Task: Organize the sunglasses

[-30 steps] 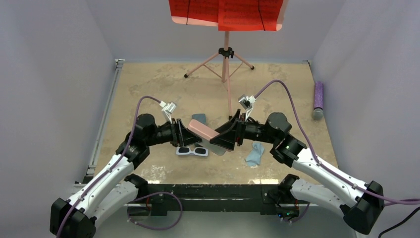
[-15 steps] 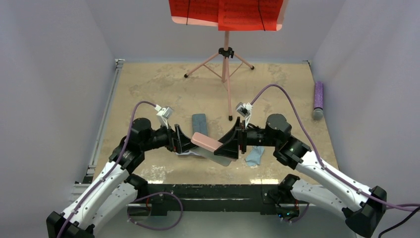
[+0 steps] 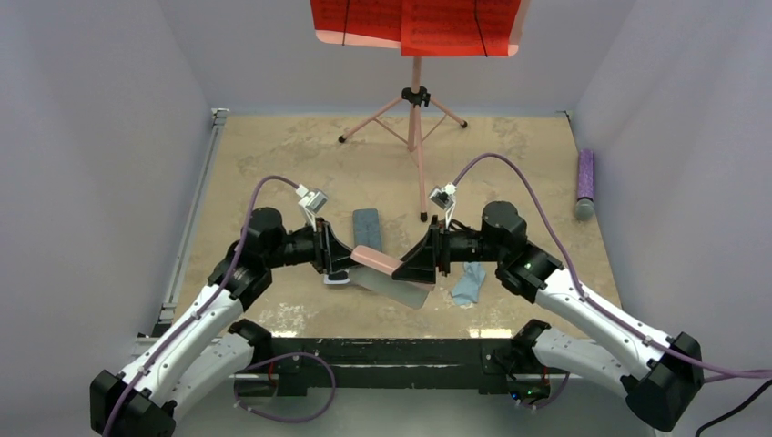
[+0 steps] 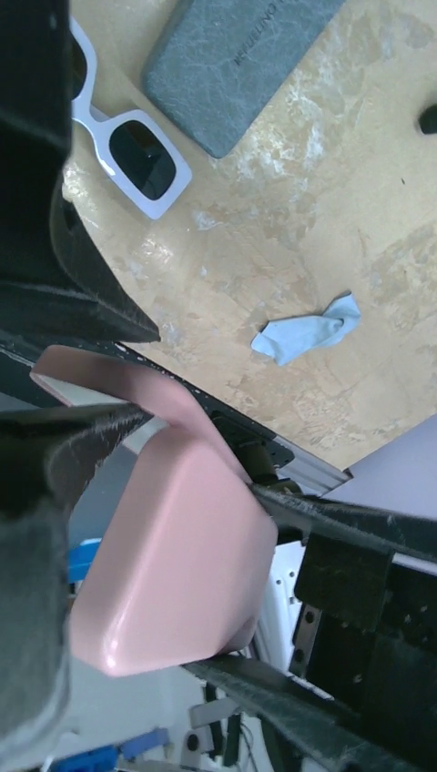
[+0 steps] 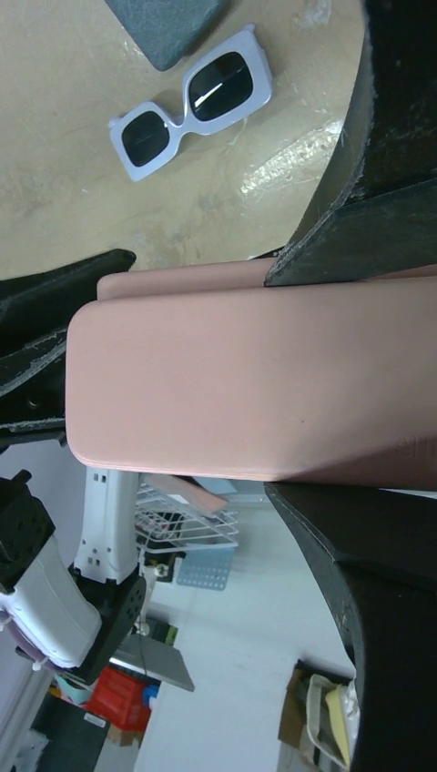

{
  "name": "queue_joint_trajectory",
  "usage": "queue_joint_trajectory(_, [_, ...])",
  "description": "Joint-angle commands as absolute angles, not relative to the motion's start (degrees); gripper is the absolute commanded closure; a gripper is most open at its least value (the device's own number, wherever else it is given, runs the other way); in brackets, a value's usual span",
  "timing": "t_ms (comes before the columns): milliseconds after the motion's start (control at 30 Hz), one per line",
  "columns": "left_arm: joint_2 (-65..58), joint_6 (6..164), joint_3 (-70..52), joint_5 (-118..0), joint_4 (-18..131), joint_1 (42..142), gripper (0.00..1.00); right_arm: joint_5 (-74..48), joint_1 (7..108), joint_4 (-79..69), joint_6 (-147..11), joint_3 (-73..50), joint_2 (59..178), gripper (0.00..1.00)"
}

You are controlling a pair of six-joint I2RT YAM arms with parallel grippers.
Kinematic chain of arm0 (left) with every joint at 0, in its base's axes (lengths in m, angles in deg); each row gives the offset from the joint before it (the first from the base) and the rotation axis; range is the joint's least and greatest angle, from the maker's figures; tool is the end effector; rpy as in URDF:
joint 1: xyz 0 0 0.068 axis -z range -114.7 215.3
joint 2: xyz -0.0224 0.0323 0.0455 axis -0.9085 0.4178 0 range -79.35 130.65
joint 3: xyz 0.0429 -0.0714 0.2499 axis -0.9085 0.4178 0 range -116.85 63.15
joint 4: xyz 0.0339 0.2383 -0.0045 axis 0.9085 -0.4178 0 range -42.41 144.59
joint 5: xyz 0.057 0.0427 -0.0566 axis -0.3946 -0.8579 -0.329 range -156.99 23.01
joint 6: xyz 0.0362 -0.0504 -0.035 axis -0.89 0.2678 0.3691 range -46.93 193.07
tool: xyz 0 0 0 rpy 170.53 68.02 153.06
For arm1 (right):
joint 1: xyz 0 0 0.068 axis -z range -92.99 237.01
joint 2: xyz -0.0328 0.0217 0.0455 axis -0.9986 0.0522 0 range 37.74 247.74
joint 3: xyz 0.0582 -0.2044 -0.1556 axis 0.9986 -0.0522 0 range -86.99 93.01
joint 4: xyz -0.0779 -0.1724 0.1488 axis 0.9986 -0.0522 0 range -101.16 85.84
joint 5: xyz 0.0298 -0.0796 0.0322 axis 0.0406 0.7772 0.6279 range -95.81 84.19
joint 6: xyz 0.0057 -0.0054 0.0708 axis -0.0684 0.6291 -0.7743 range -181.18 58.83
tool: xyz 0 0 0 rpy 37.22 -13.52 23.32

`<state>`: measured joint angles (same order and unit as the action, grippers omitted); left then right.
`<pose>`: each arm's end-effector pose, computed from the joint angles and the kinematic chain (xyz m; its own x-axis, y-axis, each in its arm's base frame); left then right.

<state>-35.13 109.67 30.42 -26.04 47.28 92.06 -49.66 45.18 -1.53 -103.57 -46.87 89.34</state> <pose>0.1435 -0.1155 0.2672 -0.7642 -0.1189 -0.6340 0.5461 0.4037 -0.7340 0.1273 0.1684 0.3094 -0.7528 -0.0213 -0.6578 -0.6546 0.1289 0.7449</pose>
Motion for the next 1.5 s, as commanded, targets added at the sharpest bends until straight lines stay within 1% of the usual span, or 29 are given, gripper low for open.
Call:
queue_joint_trajectory(0, [-34.06,110.64,29.52,-25.76,52.40,92.11,0.87,-54.43,46.06,6.78,-106.99,-44.90,90.06,1.00])
queue_joint_trajectory(33, [-33.61,111.07,29.56,-26.22,52.69,92.11,0.99,-54.57,46.22,6.86,-107.14,-44.62,90.67,1.00])
queue_joint_trajectory(100, [-33.01,111.69,29.47,-28.03,52.62,92.11,1.00,-54.43,46.86,6.74,-107.84,-44.15,91.90,1.00])
queue_joint_trajectory(133, [-33.15,111.73,29.33,-29.41,52.00,92.14,1.00,-54.10,47.36,6.48,-108.13,-43.99,92.38,0.99])
queue_joint_trajectory(167, [-33.42,111.74,29.03,-31.25,50.79,92.11,1.00,-53.38,47.97,6.09,-108.41,-43.89,92.63,0.89])
queue_joint_trajectory(200, [-33.83,111.56,28.76,-33.37,49.25,92.11,1.00,-51.85,48.51,5.43,-108.54,-43.77,92.62,0.74])
queue_joint_trajectory(233, [-34.33,111.44,28.52,-35.68,47.74,92.13,1.00,-49.48,48.95,4.22,-108.44,-43.54,92.34,0.51])
queue_joint_trajectory(267, [-34.89,111.47,28.44,-39.55,46.36,92.11,1.00,-44.85,49.03,2.82,-107.70,-43.37,91.54,0.21])
queue_joint_trajectory(300, [-35.34,111.59,28.30,-42.82,44.66,92.11,1.00,-41.22,49.05,1.71,-107.15,-43.15,91.09,0.17])
queue_joint_trajectory(400, [-34.99,114.23,27.90,-54.35,39.15,91.79,1.00,-30.77,49.04,-2.13,-103.61,-42.41,88.09,0.13])
queue_joint_trajectory(467, [-32.79,116.56,27.41,-58.79,36.24,90.32,1.00,-22.34,49.04,-3.87,-100.90,-42.25,85.97,0.12])
queue_joint_trajectory(567, [-28.68,120.10,28.04,-60.68,35.28,84.33,1.00,-8.29,49.04,-9.56,-99.33,-42.87,83.17,0.10])
queue_joint_trajectory(633, [-26.59,121.70,29.36,-60.07,36.74,79.27,1.00,-3.55,49.04,-11.84,-98.86,-43.69,81.91,0.09])
queue_joint_trajectory(800, [-26.19,124.49,31.93,-58.83,41.27,72.31,1.00,-2.20,49.08,-12.77,-97.97,-45.90,81.52,0.07])
queue_joint_trajectory(967, [-27.14,126.20,33.62,-66.34,38.41,67.58,1.00,-2.52,49.05,-12.81,-97.68,-46.38,83.04,0.05])
queue_joint_trajectory(1133, [-26.99,128.06,36.19,-68.70,36.80,62.32,1.00,-2.91,49.07,-12.96,-97.44,-46.35,84.84,0.05])
queue_joint_trajectory(1267, [-25.35,128.87,37.80,-68.40,38.15,61.01,1.00,-3.26,49.11,-12.97,-97.41,-46.20,85.26,0.05])
queue_joint_trajectory(1467, [-19.70,131.26,37.75,-67.89,38.28,60.73,1.00,-2.02,49.13,-13.48,-98.52,-47.08,85.49,0.05])
